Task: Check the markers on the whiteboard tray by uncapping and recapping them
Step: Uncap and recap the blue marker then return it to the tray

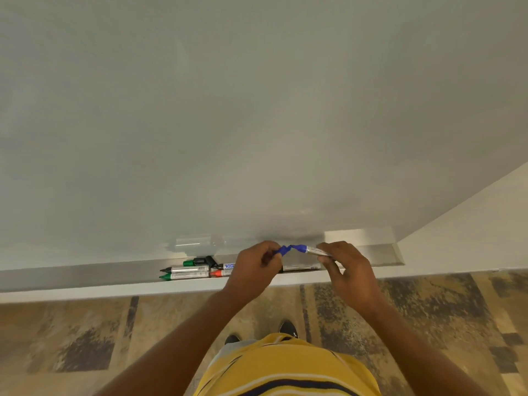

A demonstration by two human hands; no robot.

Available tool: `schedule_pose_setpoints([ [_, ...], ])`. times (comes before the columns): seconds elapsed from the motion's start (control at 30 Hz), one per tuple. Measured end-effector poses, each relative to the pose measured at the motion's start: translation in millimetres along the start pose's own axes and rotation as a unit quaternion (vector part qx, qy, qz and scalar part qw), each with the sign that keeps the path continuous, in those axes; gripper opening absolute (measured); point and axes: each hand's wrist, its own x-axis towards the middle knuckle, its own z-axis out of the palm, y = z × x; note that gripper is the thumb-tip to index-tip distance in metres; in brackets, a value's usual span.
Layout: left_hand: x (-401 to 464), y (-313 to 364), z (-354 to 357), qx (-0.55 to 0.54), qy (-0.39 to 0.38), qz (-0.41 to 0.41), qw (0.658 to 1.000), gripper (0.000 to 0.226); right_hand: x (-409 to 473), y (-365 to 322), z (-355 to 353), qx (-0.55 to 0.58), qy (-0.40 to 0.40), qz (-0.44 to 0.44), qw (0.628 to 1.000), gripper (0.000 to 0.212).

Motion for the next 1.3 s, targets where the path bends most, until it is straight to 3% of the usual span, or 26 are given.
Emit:
schedule_pose_setpoints([
  [0.13, -12, 3, -22, -0.052, 0.038, -0.002, 0.998, 0.023, 18, -17, -1, 0.0, 0.005, -0.047, 0.999, 0.027],
  [0.37, -23, 9, -40, -0.052, 0.076, 0.015, 0.996, 0.022, 29, -37, -1, -0.013, 0.009, -0.109, 0.994, 0.024],
  [0.7, -28, 22, -48, -0.032, 0.063, 0.032, 0.997, 0.023, 33, -54, -2, -0.059, -0.002, -0.145, 0.988, 0.025],
  [0.87, -25, 28, -51, -0.002, 0.06, 0.063, 0.996, 0.024, 36, -60, -2, -0.064, -0.001, -0.128, 0.99, 0.026],
  [1.1, -19, 25, -48, -0.036, 0.081, 0.027, 0.996, 0.023, 32, -66, 10, -0.07, 0.033, -0.111, 0.991, 0.024],
  [1.3, -3, 5, -45, 0.006, 0.029, -0.007, 1.0, 0.025, 35, -35, 28, -0.056, -0.03, -0.11, 0.992, 0.033],
])
